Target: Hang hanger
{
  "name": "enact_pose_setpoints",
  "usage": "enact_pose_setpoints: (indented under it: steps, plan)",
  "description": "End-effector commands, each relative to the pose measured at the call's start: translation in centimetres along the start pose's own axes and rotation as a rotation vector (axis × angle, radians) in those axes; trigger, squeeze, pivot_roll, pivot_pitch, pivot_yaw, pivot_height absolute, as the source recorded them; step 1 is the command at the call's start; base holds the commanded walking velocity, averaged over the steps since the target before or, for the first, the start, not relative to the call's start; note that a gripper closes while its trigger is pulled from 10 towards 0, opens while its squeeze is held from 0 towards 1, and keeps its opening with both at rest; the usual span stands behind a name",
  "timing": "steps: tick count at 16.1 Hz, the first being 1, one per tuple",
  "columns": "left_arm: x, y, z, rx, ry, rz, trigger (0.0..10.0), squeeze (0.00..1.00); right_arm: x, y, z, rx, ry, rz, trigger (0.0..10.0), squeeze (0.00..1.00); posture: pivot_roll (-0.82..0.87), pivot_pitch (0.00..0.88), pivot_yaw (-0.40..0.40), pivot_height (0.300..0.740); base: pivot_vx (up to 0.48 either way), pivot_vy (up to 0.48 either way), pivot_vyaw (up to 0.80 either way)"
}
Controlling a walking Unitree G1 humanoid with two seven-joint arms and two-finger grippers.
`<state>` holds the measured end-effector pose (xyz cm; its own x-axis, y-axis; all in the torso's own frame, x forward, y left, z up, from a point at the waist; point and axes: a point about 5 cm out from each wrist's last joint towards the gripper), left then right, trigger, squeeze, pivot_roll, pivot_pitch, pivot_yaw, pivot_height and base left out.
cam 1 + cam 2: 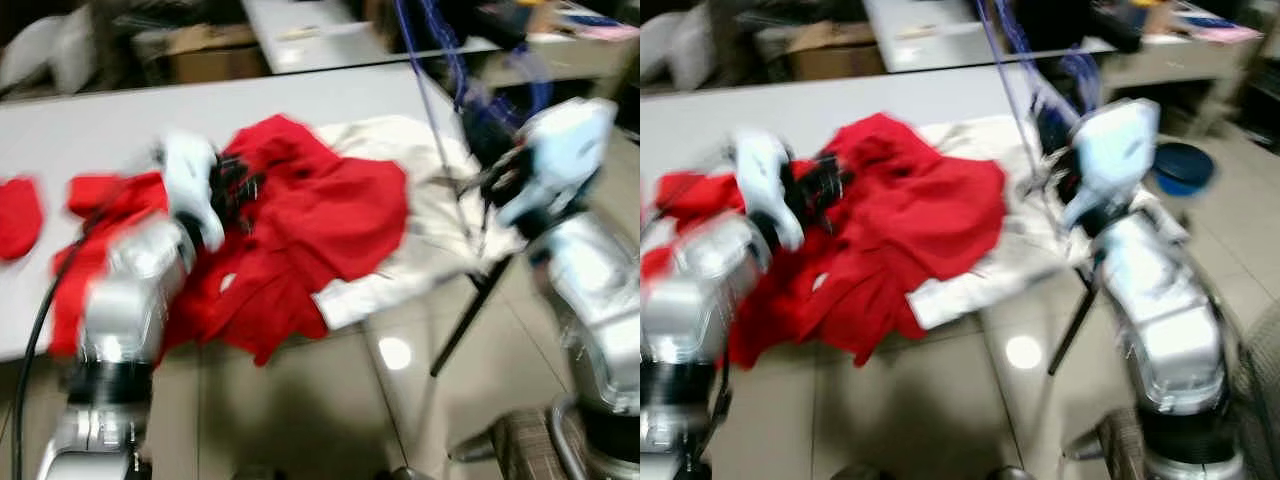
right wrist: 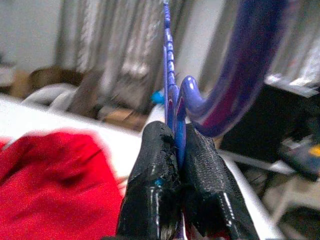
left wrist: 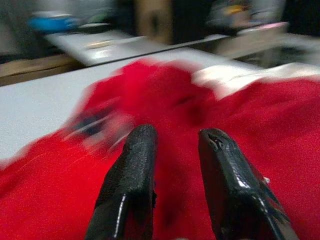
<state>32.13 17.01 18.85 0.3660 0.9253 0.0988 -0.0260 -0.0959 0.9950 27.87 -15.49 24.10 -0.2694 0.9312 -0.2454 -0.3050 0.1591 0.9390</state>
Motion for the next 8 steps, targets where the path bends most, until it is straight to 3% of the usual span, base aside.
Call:
enact_pose_setpoints:
  steps: [1,2,3,4,8]
  plan:
    - [-0.8,1.9,-0.2,-0.077,0.032,0.049,10.0,0.0,0.6,-0.2,-0.6,0.038,0.011,-0.005,10.0,0.0,-0.08,0.0,0.028,0.74,0.0,0.0,0.0]
    - [-1.2,1.8,-0.3,-0.073,0.029,0.04,10.0,0.0,0.6,-0.4,-1.0,0.053,0.003,0.018,10.0,0.0,-0.08,0.0,0.028,0.74,0.0,0.0,0.0]
    - [-2.0,1.7,-0.3,-0.058,0.008,0.071,10.0,0.0,0.0,-0.7,-1.8,0.066,-0.061,0.108,10.0,0.0,-0.08,0.0,0.037,0.74,0.0,0.0,0.8]
    - [-2.5,1.8,-0.3,-0.058,-0.001,0.091,10.0,0.0,-0.4,-0.8,-2.2,0.064,-0.12,0.13,10.0,0.0,-0.08,0.0,0.037,0.74,0.0,0.0,0.8]
    - [-3.2,0.8,0.2,-0.024,0.0,0.039,10.0,0.0,-1.1,-1.6,-4.0,0.107,-0.243,0.217,10.0,0.0,-0.11,0.0,0.075,0.74,0.0,0.0,0.8]
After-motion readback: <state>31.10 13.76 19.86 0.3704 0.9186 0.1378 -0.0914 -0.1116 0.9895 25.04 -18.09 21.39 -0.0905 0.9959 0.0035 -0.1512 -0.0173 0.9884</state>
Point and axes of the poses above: a point about 5 cm out from each wrist's last joint towards the gripper, its own z axis pointing out of the wrist towards the gripper, its own y axis along the axis of the wrist's last joint, x = y × z, and after that the axes turned 1 degree about z, right-handed
